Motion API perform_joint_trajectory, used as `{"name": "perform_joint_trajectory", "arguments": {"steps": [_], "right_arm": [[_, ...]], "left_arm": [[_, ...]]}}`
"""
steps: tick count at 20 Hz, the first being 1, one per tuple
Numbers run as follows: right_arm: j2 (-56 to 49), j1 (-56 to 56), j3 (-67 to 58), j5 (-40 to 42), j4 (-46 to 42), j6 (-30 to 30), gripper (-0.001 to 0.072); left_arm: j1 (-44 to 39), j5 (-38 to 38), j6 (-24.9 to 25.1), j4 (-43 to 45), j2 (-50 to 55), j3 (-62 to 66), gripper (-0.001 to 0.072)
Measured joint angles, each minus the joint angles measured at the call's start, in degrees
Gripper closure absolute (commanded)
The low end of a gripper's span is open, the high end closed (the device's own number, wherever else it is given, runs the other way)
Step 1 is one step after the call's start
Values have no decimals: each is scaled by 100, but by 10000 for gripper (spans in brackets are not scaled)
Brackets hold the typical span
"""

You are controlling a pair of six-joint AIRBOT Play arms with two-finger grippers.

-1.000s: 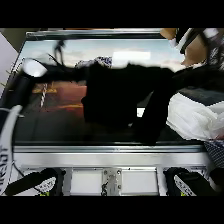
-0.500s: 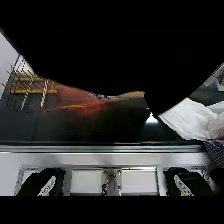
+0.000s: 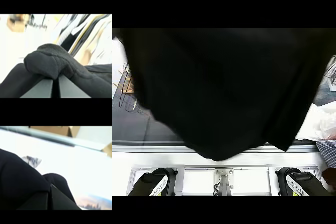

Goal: Fold the clothes and pants, and hang the long-sleeved shirts on hangers.

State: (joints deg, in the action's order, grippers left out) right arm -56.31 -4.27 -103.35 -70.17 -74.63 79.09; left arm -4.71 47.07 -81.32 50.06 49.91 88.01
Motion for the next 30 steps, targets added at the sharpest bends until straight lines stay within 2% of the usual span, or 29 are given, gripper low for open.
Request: {"name": "perform_joint_trajectory", "arguments": {"steps": [5,8,12,13,14,15,16,20,22,23,27,30], "right_arm": [[-476,0,732,37,-463,-111,690],[-195,0,1751,179,-826,-203,690],[699,0,3751,321,-1217,-254,683],[929,0,4247,328,-1261,-256,657],[1152,0,4739,339,-1294,-254,462],[1342,0,5158,339,-1342,-254,169],[1469,0,5449,323,-1373,-254,84],[1731,-7,5869,114,-1362,-234,85],[1692,-48,5672,-39,-1150,-210,149],[1613,-118,5517,-129,-1051,-170,149],[977,-833,4848,-275,-813,197,148],[247,-1578,4566,94,-651,391,148]], "left_arm": [[0,-7,37,0,863,-267,685],[-146,417,173,225,977,-494,685],[-946,835,238,1084,485,-2009,685],[-1222,846,234,1202,334,-2544,684],[-1497,839,186,1290,199,-3067,685],[-1808,734,125,1355,81,-3635,684],[-2096,610,28,1425,-11,-4159,684],[-2771,232,-339,1541,-63,-5366,684],[-2863,249,-450,1563,44,-5541,684],[-2865,299,-481,1574,103,-5567,684],[-2728,468,-529,1585,234,-5519,684],[-2559,535,-553,1596,83,-5488,684]]}}
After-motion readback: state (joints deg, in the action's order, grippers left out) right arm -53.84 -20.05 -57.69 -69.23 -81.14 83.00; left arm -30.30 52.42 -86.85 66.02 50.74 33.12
